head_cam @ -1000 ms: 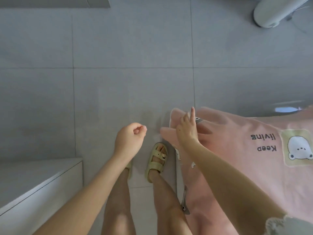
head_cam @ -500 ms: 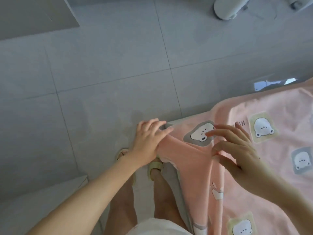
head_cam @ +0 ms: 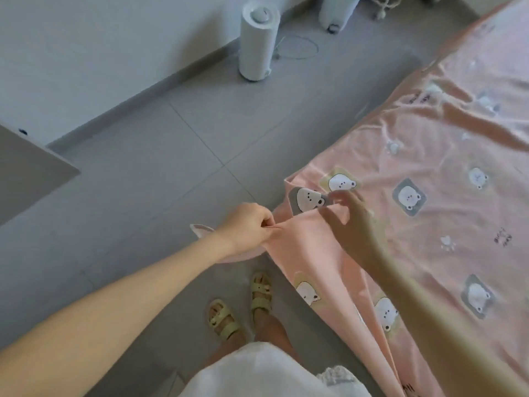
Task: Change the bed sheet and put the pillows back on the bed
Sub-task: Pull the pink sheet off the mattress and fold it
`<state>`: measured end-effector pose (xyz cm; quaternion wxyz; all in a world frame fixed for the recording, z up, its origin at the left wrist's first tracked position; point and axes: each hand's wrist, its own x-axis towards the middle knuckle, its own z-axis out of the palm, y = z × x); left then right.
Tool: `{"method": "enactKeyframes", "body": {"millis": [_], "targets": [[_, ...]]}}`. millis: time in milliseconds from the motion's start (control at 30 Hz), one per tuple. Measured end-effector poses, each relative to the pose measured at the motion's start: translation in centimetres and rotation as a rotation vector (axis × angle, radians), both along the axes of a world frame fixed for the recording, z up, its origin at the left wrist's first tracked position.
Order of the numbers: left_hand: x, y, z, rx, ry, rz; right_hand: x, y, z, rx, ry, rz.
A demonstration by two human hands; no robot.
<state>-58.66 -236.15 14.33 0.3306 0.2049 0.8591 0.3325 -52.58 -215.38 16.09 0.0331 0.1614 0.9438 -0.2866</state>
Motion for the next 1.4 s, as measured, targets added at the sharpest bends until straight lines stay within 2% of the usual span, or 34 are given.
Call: {"method": "enactKeyframes", "body": {"millis": [67, 167, 233, 300, 400, 533, 600, 667, 733, 833, 933, 1133, 1267, 1333, 1400], "targets": [[-0.6, 2.5, 2.3, -0.016, -0.01, 0.038, 2.9, -3.1, 1.8, -0.07, 0.0, 0.016], [-0.9, 5.8, 5.1, -0.02, -0.077, 0.131, 5.9, -4.9, 3.3, 0.204, 0.069, 0.043], [-1.1, 7.7, 6.6, 0.005, -0.144, 0.144, 6.0, -4.2, 3.4, 0.233, 0.152, -0.037], [-1.6, 9.5, 8.2, -0.012, -0.114, 0.075, 5.6, -2.7, 3.7, 0.222, 0.234, -0.091], [-2.4, 11.9, 11.1, -0.092, 0.007, -0.141, 5.6, -0.6, 6.2, 0.083, 0.256, -0.235], [-2.7, 13.6, 14.8, 0.024, -0.029, -0.317, 5.2, 3.9, 9.9, -0.26, 0.242, -0.383], [-2.5, 14.4, 15.8, 0.042, 0.074, -0.398, 4.5, 5.8, 11.8, -0.317, 0.265, -0.4], [-2.7, 15.2, 16.2, 0.127, 0.271, -0.37, 3.8, 6.9, 13.5, -0.326, 0.265, -0.384], [-3.5, 15.9, 16.4, 0.221, 0.413, -0.302, 3.2, 7.4, 15.0, -0.302, 0.245, -0.376], [-6.1, 16.1, 16.4, 0.205, 0.443, -0.279, 2.5, 7.9, 16.0, -0.273, 0.28, -0.427], [-9.4, 15.6, 16.2, 0.191, 0.408, -0.357, 1.8, 7.9, 16.0, -0.201, 0.279, -0.518], [-15.8, 14.7, 18.7, 0.244, 0.451, -0.657, 1.3, 5.0, 12.3, 0.118, 0.043, -0.561], [-17.7, 13.8, 20.2, 0.272, 0.508, -0.893, 2.8, 2.0, 9.8, 0.161, 0.028, -0.856], [-18.3, 13.6, 20.6, 0.32, 0.5, -0.937, 4.2, 0.9, 9.4, 0.218, 0.007, -1.035], [-18.7, 13.7, 21.0, 0.375, 0.473, -0.954, 5.6, 0.1, 9.2, 0.283, -0.091, -1.184]]}}
